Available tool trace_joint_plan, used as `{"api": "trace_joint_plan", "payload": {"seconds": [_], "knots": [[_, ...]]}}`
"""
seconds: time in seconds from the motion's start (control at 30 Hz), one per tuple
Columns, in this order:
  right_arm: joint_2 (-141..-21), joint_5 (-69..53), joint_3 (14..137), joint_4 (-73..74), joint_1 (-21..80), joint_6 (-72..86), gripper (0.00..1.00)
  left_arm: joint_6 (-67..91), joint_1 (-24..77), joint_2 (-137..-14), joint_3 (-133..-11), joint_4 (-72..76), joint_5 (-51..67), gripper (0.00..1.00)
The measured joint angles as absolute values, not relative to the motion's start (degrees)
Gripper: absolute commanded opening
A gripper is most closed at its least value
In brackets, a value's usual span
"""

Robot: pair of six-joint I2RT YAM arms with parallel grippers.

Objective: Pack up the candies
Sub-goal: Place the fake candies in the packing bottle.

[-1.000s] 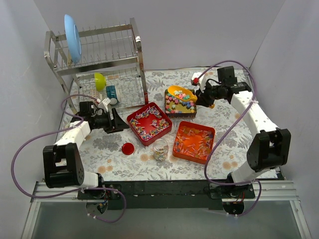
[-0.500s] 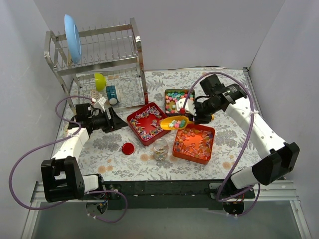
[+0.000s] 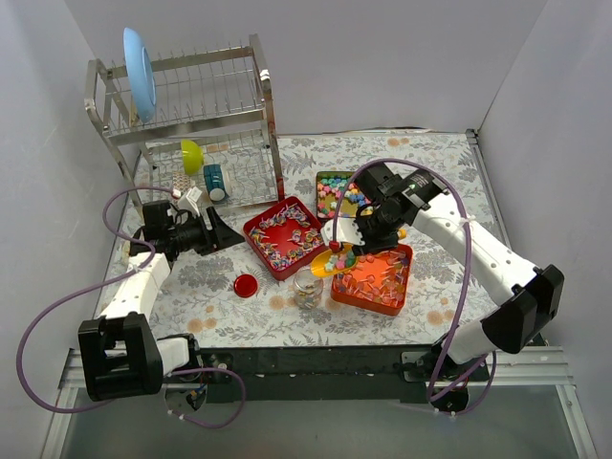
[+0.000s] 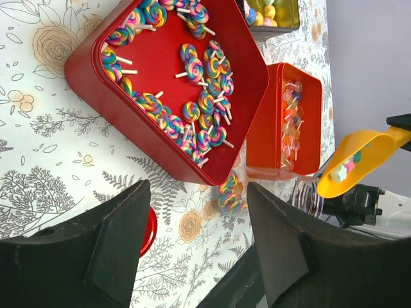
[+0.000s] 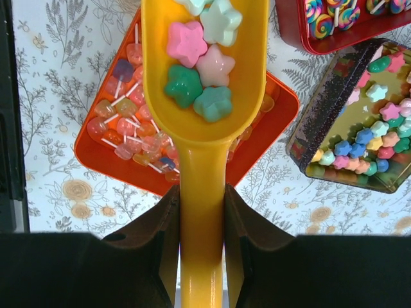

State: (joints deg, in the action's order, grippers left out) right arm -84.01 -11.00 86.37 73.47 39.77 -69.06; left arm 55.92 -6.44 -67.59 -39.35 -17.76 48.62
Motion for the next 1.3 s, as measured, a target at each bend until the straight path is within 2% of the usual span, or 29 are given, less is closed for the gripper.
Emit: {"api": "trace_joint_plan", "payload": {"seconds": [0.77,1.17,1.2,1.23,1.3], "knots": [[-85.8,10.0,91.1,73.8,53.9,-72.1,0.01,61.4,-8.2,-64.2,-34.9,-12.1,50.1,0.61],[-86.2,16.1,93.7,74.0,59.5,-73.8,0.01,62.8,-8.3,-63.7,-33.1,-10.7,51.2,0.60],[-86.2,16.4,93.7,74.1,59.8,-73.8,0.01,63.0,-8.4,-63.5,-32.8,-10.7,51.4,0.56],[-86.2,16.6,93.7,74.1,60.0,-73.8,0.01,63.1,-8.4,-63.3,-32.7,-10.7,51.5,0.34],[-86.3,16.8,94.4,74.3,60.3,-73.7,0.01,63.9,-8.4,-63.1,-32.7,-10.7,52.0,0.00]]}}
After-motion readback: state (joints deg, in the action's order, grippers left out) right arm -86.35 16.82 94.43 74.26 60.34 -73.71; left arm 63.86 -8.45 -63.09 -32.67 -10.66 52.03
